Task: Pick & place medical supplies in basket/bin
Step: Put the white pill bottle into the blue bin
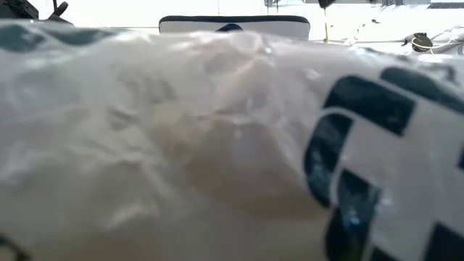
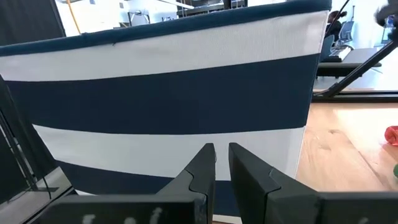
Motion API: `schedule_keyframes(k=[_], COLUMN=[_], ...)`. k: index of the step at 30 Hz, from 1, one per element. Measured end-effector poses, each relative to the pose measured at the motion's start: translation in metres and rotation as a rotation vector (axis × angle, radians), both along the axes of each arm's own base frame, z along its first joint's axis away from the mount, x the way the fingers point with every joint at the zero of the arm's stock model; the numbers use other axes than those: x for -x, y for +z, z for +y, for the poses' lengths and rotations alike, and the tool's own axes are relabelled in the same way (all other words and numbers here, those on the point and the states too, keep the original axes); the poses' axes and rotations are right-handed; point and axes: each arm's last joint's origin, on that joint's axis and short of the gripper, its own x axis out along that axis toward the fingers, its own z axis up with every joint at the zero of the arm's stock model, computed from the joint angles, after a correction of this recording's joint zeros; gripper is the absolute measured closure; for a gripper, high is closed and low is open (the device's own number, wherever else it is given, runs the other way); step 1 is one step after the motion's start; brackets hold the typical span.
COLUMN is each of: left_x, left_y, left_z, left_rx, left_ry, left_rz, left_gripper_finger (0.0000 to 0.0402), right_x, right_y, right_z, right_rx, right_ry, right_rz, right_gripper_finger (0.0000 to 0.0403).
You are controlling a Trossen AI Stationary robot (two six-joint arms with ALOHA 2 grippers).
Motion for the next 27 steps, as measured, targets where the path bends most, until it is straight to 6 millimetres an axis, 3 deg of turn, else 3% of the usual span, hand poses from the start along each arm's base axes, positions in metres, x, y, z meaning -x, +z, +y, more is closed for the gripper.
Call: schedule_keyframes(k=[5,11,19,27], left_x=[0.000,0.000,0.000,0.000], left_y=[0.000,0.000,0.000,0.000], left_z=[0.000,0.000,0.000,0.000], left_rx=[0.019,0.019,0.018,0.020], left_ry=[0.000,0.000,0.000,-0.001], left_rz=[-0.005,-0.005,-0.005,-0.005], left_gripper_finger=[0.0350,0.0350,0.0350,0.0350], right_x=[-0.001,0.002,0.009,0.013], right_y=[-0.015,-0.032,-0.048,-0.072], right_z=[0.014,0.037,0.054,0.050], right_rx=[0.051,0.076,0.177,0.149], right_ry=[-0.040,0.036,0.105,0.173], right_rz=[-0.003,0.018,-0.024,0.023], right_gripper_finger=[0.0157,0.0117,0.0112,0.0116])
